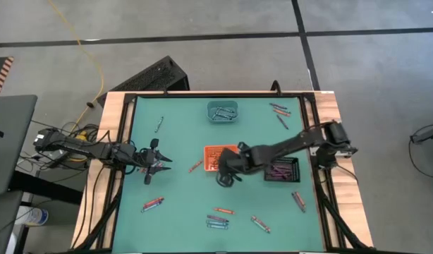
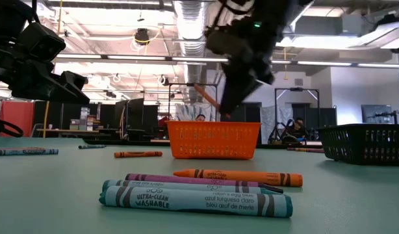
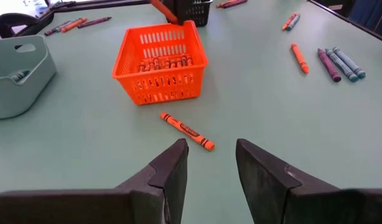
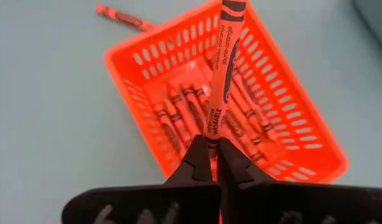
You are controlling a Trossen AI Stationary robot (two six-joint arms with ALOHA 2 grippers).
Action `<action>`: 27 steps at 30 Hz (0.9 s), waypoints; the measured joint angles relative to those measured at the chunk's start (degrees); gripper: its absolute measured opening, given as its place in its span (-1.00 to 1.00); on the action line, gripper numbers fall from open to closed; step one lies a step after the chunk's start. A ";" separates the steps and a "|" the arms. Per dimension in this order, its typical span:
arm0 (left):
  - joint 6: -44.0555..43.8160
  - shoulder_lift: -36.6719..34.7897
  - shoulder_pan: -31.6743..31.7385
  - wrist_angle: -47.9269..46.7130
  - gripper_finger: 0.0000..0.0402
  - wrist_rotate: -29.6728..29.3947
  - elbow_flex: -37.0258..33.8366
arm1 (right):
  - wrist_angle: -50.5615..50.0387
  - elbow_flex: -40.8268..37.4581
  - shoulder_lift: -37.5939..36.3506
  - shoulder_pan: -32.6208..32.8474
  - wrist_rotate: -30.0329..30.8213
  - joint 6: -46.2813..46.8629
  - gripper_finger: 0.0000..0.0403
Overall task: Sort crayons
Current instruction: Put the orange crayon into the orange bin
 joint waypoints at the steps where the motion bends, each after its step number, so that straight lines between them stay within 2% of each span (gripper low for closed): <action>1: -0.01 -0.01 0.00 0.00 -0.37 0.00 -0.01 | -1.13 1.09 0.55 -0.53 -0.04 -1.13 -0.99; 8: 0.00 -0.01 -0.01 0.00 -0.37 0.01 -0.01 | -6.90 4.44 3.65 -2.43 -0.38 -8.13 -0.90; 17: 0.00 -0.01 0.01 0.01 -0.37 0.00 -0.02 | -10.09 4.44 3.05 -2.71 -0.38 -8.10 -0.67; 23: -0.01 -0.01 0.00 0.00 -0.37 0.01 -0.01 | -13.72 4.44 2.68 -2.42 -2.67 -5.35 -0.65; 27: -0.01 -0.01 0.00 0.02 -0.37 0.00 -0.02 | -17.71 4.44 0.64 0.70 -2.88 -4.63 -0.65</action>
